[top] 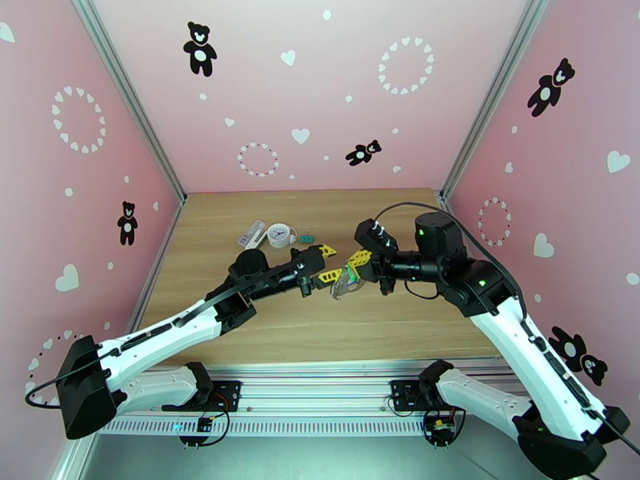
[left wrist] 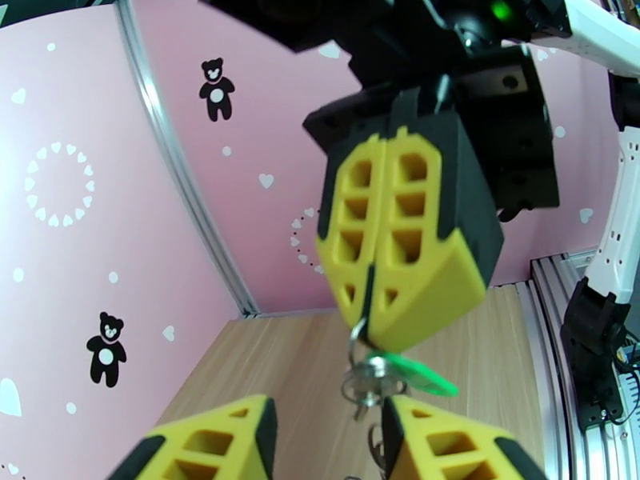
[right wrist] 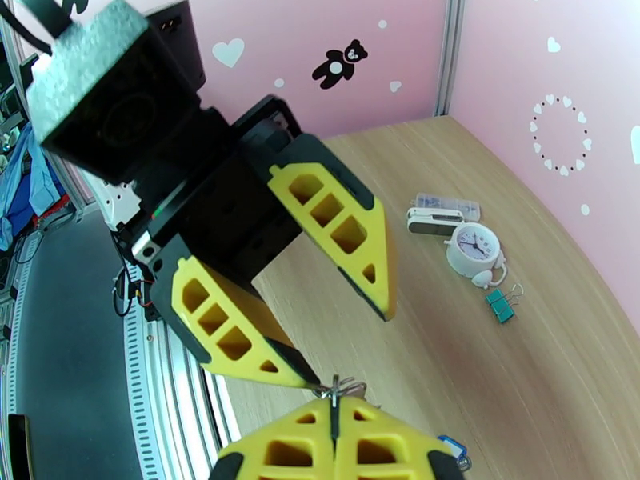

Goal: Remove the keys from the keyring

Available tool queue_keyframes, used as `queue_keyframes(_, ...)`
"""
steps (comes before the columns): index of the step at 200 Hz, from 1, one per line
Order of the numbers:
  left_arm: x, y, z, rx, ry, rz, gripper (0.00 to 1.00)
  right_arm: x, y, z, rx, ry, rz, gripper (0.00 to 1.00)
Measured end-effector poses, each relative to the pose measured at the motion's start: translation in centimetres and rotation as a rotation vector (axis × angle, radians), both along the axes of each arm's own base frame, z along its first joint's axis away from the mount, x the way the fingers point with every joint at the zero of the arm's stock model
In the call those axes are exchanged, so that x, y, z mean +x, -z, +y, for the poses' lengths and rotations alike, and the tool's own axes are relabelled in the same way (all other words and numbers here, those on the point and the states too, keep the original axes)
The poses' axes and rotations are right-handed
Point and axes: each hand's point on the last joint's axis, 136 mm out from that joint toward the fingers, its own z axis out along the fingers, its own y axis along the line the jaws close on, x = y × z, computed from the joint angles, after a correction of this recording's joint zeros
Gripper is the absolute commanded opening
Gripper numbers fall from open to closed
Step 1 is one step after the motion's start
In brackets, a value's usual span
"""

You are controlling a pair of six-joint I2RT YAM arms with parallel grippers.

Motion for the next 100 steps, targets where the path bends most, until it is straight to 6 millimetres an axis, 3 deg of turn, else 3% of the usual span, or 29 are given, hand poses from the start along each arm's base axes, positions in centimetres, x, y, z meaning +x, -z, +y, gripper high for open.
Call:
queue_keyframes(40,-0.8,0.1,-0.8,0.035,0.076,0.015,0.34,0.0,0.5,0.2,-0.01,-0.021,0.009,0.0)
queue_keyframes(100,-1.1,1.3,-1.0,0.072,0.097,0.046,0.35,0.0,0.2,0.2,-0.01,-0.029,-0.006,0.0)
